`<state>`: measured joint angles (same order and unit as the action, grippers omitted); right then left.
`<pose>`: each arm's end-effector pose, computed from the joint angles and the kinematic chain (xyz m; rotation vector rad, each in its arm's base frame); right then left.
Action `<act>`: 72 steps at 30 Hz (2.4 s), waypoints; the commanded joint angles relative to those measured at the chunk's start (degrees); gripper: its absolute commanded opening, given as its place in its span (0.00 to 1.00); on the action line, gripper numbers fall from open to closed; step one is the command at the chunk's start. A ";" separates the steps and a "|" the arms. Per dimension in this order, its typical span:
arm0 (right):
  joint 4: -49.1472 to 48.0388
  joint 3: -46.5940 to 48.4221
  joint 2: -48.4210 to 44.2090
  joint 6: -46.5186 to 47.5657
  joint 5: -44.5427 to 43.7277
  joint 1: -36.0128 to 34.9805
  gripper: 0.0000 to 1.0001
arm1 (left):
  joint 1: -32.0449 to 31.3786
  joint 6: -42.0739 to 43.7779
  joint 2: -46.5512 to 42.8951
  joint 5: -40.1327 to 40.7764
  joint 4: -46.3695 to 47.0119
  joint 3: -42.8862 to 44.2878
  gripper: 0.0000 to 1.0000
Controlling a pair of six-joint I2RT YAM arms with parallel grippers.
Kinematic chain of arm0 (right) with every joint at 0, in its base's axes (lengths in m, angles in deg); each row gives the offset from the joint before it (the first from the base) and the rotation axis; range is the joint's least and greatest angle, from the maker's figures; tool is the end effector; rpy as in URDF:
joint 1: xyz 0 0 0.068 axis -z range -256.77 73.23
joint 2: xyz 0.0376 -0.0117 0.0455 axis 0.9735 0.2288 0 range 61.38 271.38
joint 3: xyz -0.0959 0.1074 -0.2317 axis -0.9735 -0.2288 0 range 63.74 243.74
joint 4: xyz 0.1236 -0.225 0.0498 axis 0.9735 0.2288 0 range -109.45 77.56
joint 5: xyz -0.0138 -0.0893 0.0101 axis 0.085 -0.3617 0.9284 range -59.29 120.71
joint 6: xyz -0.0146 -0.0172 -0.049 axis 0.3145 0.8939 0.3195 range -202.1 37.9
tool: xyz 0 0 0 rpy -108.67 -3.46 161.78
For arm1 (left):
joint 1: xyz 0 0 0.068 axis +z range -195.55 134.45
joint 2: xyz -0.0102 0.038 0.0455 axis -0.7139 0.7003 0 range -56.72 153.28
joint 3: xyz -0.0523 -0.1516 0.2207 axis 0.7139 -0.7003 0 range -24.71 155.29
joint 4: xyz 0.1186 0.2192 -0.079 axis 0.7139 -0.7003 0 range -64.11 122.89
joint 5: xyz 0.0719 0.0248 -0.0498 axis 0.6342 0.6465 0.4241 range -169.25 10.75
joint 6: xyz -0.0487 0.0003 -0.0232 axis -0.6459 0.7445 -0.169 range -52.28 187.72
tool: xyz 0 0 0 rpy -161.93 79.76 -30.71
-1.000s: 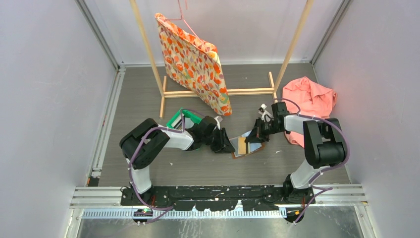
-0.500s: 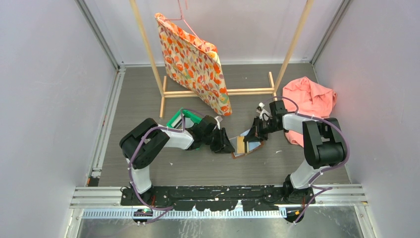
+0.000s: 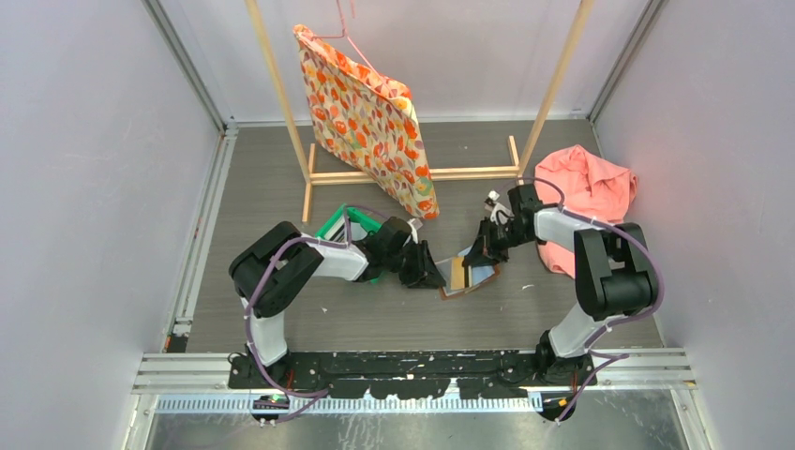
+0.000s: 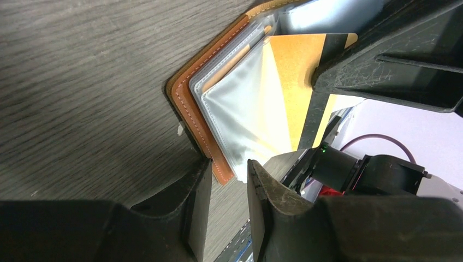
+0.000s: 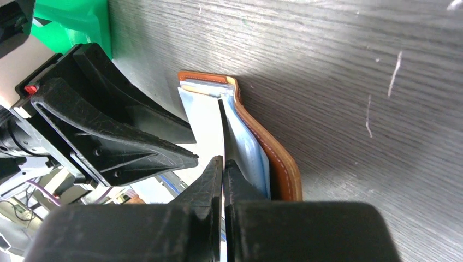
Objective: Put the credit cards into the card holder
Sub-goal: Insert the credit card into the card holder.
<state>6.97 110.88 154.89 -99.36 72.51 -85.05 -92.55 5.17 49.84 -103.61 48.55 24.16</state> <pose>0.2721 0.0637 0.1449 0.0579 2.8029 1.1361 0.2319 -0.2703 0.1203 -0.1078 2.6948 -1.3098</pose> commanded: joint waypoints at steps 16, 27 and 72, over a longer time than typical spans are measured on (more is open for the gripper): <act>17.94 17.65 16.28 13.29 1.41 -2.09 0.04 | 5.45 4.25 5.43 6.13 -1.13 7.05 0.34; 25.80 23.03 19.86 24.39 -1.06 -1.54 0.05 | 7.87 4.80 8.52 5.99 -2.10 9.85 0.34; 29.29 27.83 23.01 21.52 -1.76 0.62 0.31 | 8.16 6.66 8.53 5.16 -4.58 12.38 0.36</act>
<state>35.97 137.70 177.38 -77.94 69.39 -84.78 -85.10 9.50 57.08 -104.81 44.22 36.02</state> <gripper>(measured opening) 0.311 0.360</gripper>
